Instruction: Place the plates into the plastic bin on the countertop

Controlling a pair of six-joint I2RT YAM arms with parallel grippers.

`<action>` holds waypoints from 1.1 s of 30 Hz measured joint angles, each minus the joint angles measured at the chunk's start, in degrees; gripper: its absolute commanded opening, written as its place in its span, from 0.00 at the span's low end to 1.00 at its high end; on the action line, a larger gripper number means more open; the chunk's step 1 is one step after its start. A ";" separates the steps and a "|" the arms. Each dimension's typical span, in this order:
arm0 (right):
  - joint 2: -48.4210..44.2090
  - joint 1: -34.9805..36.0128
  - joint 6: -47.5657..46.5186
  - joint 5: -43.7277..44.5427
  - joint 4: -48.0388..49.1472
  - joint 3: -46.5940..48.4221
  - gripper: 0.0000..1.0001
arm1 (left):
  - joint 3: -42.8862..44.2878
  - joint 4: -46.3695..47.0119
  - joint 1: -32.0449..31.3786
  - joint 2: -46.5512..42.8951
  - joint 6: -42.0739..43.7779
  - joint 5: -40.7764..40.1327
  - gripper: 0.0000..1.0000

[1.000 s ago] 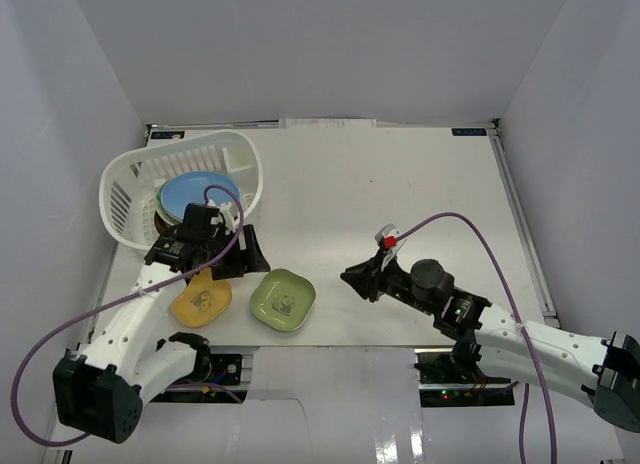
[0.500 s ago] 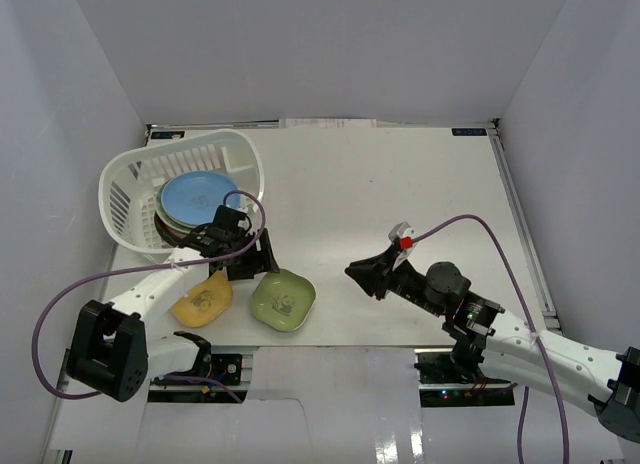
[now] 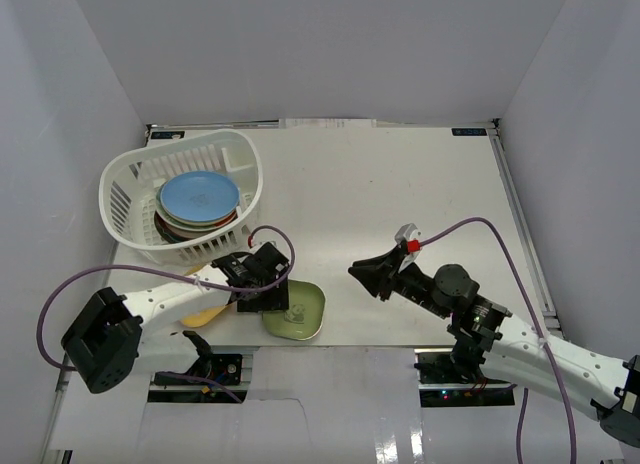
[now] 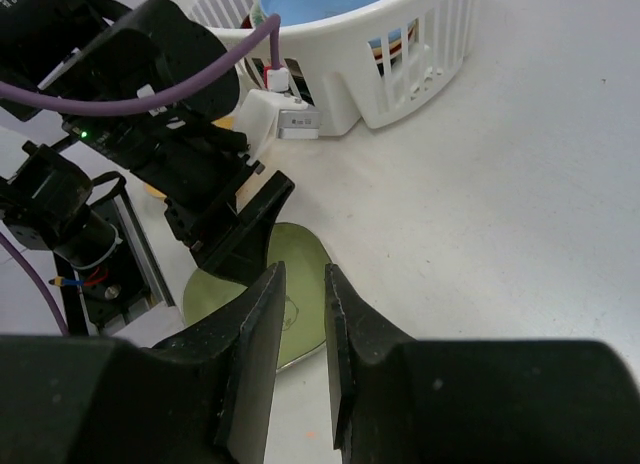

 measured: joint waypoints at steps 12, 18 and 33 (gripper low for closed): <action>-0.98 -0.02 3.21 1.22 -4.39 0.00 0.49 | 2.38 0.48 -7.96 -0.28 -6.82 -6.14 0.00; 2.19 -0.02 9.27 10.73 -11.47 0.00 0.54 | 7.89 -4.66 -8.94 -7.06 -6.36 -10.54 0.00; 37.51 0.76 20.74 10.21 -0.20 6.58 0.72 | 28.63 0.76 -5.46 -16.65 6.38 -32.96 0.00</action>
